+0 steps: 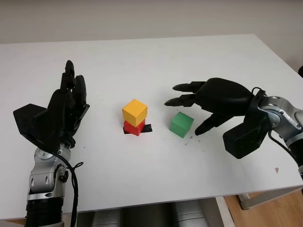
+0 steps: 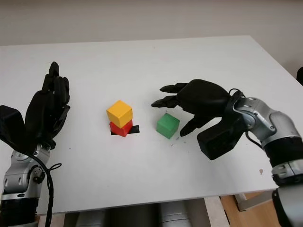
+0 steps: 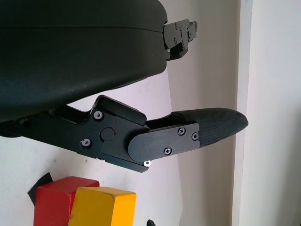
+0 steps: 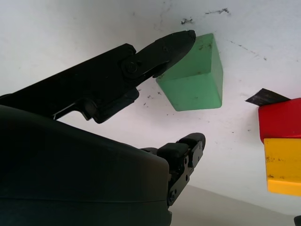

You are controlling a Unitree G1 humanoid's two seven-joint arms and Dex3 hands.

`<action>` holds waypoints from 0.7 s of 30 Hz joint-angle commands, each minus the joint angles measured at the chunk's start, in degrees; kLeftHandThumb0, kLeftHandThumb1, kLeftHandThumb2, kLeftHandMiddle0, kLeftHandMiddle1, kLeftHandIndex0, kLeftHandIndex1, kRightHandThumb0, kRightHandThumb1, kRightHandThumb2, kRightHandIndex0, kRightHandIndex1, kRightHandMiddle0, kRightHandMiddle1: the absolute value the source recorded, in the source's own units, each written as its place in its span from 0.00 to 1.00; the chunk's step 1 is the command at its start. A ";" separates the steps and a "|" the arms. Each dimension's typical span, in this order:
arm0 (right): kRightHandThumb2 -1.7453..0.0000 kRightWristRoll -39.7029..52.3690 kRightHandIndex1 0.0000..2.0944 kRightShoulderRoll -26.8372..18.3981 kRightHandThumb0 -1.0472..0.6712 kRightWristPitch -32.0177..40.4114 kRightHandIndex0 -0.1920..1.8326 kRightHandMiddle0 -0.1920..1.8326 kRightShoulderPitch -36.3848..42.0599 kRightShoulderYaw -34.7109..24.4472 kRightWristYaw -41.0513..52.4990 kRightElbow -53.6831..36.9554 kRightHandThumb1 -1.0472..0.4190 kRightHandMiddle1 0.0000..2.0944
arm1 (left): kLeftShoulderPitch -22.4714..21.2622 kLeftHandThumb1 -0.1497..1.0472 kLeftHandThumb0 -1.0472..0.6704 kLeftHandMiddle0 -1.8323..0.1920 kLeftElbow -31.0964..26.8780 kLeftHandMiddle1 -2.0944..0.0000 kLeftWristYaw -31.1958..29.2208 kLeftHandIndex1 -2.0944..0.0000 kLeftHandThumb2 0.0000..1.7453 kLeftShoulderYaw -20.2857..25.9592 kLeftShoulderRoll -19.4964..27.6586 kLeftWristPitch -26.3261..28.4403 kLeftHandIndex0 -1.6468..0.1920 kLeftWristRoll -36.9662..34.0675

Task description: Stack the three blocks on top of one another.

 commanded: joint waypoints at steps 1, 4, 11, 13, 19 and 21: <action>0.96 0.08 0.04 0.59 0.24 -0.28 0.24 0.34 -0.03 0.26 -1.53 0.87 0.13 0.07 | -0.46 1.00 0.14 1.00 -0.59 1.00 -0.53 1.00 0.36 -0.32 0.68 -0.38 1.00 -0.04; 0.97 -0.62 0.04 0.78 0.24 -0.01 0.25 0.35 0.05 0.94 -3.01 1.54 0.12 0.08 | 0.02 1.00 0.13 1.00 -1.12 1.00 -0.76 1.00 0.37 -0.70 0.99 0.06 1.00 0.42; 0.97 -0.11 0.03 0.97 0.25 0.04 0.24 0.35 -0.09 2.30 -2.56 2.95 0.12 0.08 | 0.42 1.00 0.12 1.00 -1.28 1.00 -0.76 1.00 0.37 -0.81 0.92 -0.21 1.00 0.48; 0.97 -0.56 0.03 0.97 0.26 -0.03 0.24 0.36 -0.09 2.75 -3.10 3.24 0.12 0.09 | 0.42 1.00 0.12 1.00 -1.43 1.00 -0.74 1.00 0.37 -0.90 0.88 -0.29 1.00 0.43; 0.97 -2.44 0.03 0.63 0.31 1.28 0.24 0.38 0.02 3.55 -3.57 2.38 0.10 0.11 | 0.25 1.00 0.12 1.00 -1.34 1.00 -0.39 1.00 0.37 -1.20 0.64 -0.50 1.00 0.62; 0.97 -2.44 0.03 0.62 0.32 1.35 0.24 0.39 0.09 3.59 -3.73 2.45 0.10 0.12 | 0.21 1.00 0.13 1.00 -1.29 1.00 -0.37 1.00 0.37 -1.29 0.68 -0.48 1.00 0.67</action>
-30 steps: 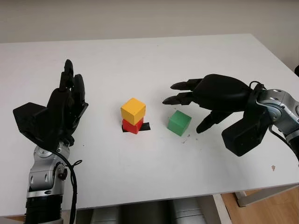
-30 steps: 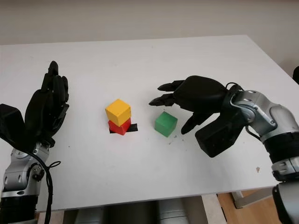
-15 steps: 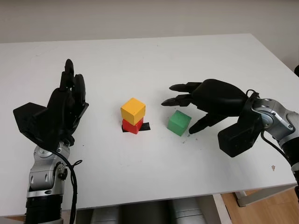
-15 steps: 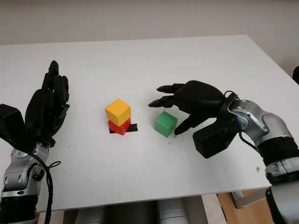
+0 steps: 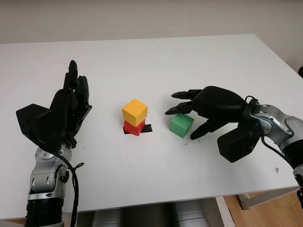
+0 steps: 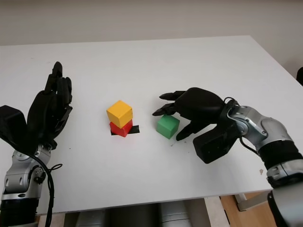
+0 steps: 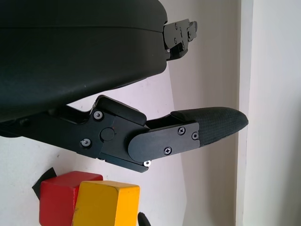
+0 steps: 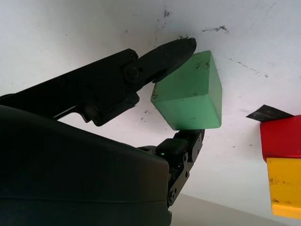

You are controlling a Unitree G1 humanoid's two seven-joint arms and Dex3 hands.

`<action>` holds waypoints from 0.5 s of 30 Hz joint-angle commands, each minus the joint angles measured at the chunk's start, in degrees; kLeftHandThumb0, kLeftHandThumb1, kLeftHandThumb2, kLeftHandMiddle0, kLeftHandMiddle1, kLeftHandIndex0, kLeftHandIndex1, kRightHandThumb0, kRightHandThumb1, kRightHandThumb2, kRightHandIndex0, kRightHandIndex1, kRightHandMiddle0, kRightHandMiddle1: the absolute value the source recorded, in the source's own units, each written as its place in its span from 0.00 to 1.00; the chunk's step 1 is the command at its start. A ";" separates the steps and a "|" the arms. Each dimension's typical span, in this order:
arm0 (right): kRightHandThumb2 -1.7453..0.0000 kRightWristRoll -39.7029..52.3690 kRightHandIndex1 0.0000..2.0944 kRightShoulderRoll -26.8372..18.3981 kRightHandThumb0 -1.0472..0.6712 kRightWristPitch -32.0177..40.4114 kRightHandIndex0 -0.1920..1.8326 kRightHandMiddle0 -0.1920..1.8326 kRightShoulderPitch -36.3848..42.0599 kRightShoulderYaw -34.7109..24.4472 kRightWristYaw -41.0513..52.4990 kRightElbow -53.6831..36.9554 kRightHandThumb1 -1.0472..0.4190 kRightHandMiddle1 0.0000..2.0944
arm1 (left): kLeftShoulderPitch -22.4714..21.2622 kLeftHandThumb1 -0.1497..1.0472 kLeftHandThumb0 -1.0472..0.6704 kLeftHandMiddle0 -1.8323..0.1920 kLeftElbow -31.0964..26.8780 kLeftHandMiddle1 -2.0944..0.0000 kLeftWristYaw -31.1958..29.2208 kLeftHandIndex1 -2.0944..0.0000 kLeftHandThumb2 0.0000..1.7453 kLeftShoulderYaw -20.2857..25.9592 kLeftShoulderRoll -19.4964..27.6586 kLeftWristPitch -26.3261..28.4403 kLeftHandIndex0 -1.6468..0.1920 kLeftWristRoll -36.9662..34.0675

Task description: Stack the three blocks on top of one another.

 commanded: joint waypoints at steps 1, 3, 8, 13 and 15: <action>0.97 0.07 0.03 0.09 0.32 0.19 0.24 0.39 0.06 0.20 -0.34 -0.23 0.10 0.12 | 0.06 1.00 0.13 1.00 -1.19 1.00 0.06 1.00 0.37 -0.13 0.25 -0.48 1.00 0.19; 0.97 0.36 0.03 0.28 0.33 0.20 0.25 0.40 0.00 0.21 -0.23 0.00 0.10 0.13 | 0.04 1.00 0.13 1.00 -1.13 1.00 0.08 1.00 0.37 -0.16 0.19 -0.56 1.00 0.18; 0.97 -1.03 0.04 0.53 0.34 -0.41 0.30 0.34 -0.13 0.62 -3.10 0.74 0.09 0.44 | 0.05 1.00 0.13 1.00 -1.04 1.00 -0.16 1.00 0.38 -0.22 0.18 -0.54 1.00 0.03; 0.97 -1.36 0.05 0.32 0.35 -0.14 0.34 0.31 -0.22 0.71 -4.90 1.02 0.06 0.65 | 0.08 1.00 0.14 1.00 -0.43 1.00 -0.76 1.00 0.38 -0.24 0.35 -0.41 1.00 -0.14; 0.97 -0.32 0.06 0.56 0.35 0.10 0.34 0.31 -0.12 0.32 -4.56 1.28 0.06 0.67 | -0.08 1.00 0.15 1.00 -0.06 1.00 -0.97 1.00 0.38 -0.25 0.25 -0.38 1.00 -0.23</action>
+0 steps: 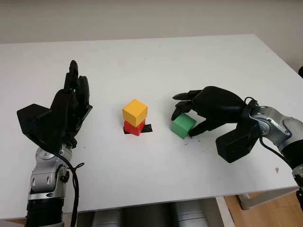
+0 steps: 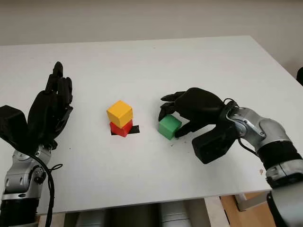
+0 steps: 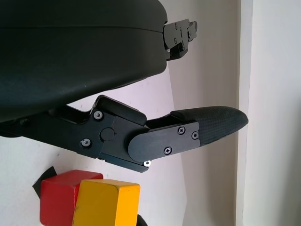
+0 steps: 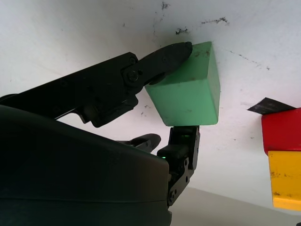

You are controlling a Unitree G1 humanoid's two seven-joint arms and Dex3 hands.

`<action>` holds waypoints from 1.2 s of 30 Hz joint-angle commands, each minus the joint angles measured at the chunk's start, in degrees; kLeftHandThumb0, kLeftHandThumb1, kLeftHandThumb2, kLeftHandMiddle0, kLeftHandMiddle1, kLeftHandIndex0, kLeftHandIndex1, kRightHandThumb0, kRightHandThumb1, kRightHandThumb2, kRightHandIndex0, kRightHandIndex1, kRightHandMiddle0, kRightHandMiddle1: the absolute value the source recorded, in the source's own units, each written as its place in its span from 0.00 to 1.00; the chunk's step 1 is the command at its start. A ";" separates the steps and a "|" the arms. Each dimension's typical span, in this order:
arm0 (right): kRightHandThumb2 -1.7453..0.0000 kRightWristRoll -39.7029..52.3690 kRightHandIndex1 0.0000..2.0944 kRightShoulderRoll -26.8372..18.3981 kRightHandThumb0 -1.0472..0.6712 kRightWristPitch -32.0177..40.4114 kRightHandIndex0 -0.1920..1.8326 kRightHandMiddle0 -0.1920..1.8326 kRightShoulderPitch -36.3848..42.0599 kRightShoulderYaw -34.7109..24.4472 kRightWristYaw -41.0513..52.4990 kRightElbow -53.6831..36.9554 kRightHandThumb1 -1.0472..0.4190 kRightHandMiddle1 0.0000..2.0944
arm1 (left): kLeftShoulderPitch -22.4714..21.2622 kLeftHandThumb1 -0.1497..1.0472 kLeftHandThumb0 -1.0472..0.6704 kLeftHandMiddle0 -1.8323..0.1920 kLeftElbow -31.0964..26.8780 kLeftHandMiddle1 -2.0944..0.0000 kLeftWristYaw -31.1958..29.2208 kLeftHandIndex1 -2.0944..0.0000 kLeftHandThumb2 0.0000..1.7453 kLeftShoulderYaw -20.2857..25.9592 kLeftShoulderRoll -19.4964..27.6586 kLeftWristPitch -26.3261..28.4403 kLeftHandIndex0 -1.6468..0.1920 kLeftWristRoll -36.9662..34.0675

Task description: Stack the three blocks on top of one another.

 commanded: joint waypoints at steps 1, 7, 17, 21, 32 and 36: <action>0.97 1.32 0.06 0.42 0.35 0.33 0.34 0.30 -0.04 -0.48 0.20 0.30 0.06 0.67 | -0.27 1.00 0.15 1.00 0.09 1.00 -0.07 1.00 0.37 -0.20 0.04 -0.34 1.00 -0.15; 0.97 9.41 0.05 1.85 0.36 1.55 0.33 0.29 0.77 -1.60 7.03 0.69 0.07 0.67 | -1.74 1.00 0.17 1.00 1.29 1.00 0.39 1.00 0.34 -0.60 -0.29 0.25 1.00 -0.07; 0.97 29.43 0.04 4.86 0.34 20.70 0.31 0.28 0.23 -8.47 28.12 -6.46 0.06 0.69 | -2.47 1.00 0.20 1.00 2.71 1.00 -0.27 1.00 0.32 -1.04 -0.29 -0.08 1.00 -0.70; 0.97 31.17 0.03 5.02 0.34 27.51 0.31 0.31 -4.54 -9.87 33.05 -8.55 0.07 0.63 | -2.90 1.00 0.19 1.00 3.22 1.00 -0.32 1.00 0.31 -1.06 -0.03 -0.02 1.00 -0.60; 0.97 32.70 0.03 11.01 0.34 33.36 0.31 0.33 -20.40 -9.81 40.15 3.31 0.11 0.69 | -4.64 1.00 0.21 1.00 4.19 1.00 0.71 1.00 0.35 -1.56 0.38 -1.06 1.00 1.66; 0.97 34.99 0.02 13.48 0.36 36.50 0.29 0.30 -23.56 -10.86 42.50 7.15 0.10 0.75 | -4.41 1.00 0.21 1.00 4.04 1.00 0.88 1.00 0.35 -1.31 0.07 -1.13 1.00 1.54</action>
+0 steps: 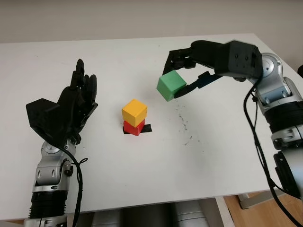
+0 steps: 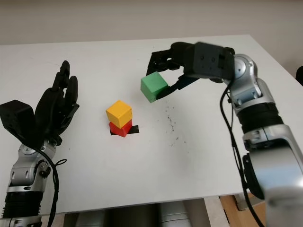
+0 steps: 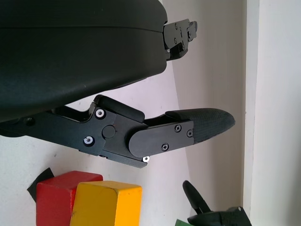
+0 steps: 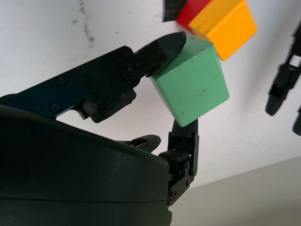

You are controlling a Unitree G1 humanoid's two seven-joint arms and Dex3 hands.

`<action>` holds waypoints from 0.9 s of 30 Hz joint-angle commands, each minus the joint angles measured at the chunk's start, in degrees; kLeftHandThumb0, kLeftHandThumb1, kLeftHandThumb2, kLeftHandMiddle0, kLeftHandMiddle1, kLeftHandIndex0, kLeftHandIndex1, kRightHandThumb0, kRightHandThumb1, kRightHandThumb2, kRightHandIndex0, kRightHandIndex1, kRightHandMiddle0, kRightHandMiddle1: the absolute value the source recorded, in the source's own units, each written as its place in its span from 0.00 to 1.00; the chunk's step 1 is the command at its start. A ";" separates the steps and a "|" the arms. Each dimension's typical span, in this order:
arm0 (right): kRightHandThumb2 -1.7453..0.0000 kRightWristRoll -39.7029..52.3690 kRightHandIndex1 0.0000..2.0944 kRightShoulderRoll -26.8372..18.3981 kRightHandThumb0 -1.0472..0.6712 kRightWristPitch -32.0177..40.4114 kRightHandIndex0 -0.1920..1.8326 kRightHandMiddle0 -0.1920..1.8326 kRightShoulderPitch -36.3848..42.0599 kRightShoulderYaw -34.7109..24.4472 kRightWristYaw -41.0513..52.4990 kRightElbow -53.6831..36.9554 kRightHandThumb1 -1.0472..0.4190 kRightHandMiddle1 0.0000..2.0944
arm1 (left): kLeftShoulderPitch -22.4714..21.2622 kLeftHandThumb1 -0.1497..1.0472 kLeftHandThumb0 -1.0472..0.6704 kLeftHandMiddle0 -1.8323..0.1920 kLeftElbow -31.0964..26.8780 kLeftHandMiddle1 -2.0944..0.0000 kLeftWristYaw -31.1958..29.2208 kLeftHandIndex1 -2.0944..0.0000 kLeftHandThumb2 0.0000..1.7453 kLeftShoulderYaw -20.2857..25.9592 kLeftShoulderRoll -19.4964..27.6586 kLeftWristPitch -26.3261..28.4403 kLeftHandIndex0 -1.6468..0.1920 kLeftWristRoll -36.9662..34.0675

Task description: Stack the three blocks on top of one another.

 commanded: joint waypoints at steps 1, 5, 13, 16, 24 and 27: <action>0.97 1.64 0.02 1.23 0.36 2.43 0.29 0.29 -3.40 -1.57 1.30 1.25 0.10 0.76 | -1.01 1.00 0.21 1.00 -0.13 1.00 0.22 1.00 0.35 0.18 0.01 -0.63 1.00 -0.19; 0.97 3.33 0.01 3.94 0.36 8.14 0.26 0.26 -6.92 -2.25 3.34 2.66 0.09 0.78 | -0.93 1.00 0.18 1.00 0.41 1.00 0.41 1.00 0.34 0.99 0.03 -0.90 1.00 -0.81; 0.97 1.63 0.01 8.03 0.34 9.30 0.26 0.29 -11.78 -0.74 2.33 7.31 0.10 0.75 | -1.10 1.00 0.14 1.00 -0.71 1.00 2.25 1.00 0.39 1.92 0.55 -0.17 1.00 -0.36; 0.97 1.30 0.01 9.34 0.34 8.82 0.26 0.29 -12.70 -0.66 2.89 9.25 0.09 0.74 | -0.82 1.00 0.14 1.00 -1.30 1.00 3.03 1.00 0.42 2.15 0.67 0.16 1.00 -0.31; 0.97 0.60 0.02 11.75 0.34 7.83 0.25 0.28 -13.75 -0.60 4.15 12.57 0.07 0.73 | -0.52 1.00 0.13 1.00 -2.58 1.00 3.56 1.00 0.42 2.18 1.17 1.62 1.00 -0.09; 0.97 0.34 0.02 12.35 0.34 7.34 0.25 0.30 -13.54 -0.53 4.17 13.31 0.08 0.72 | -0.48 1.00 0.13 1.00 -3.21 1.00 3.66 1.00 0.42 2.19 1.23 2.44 1.00 -0.20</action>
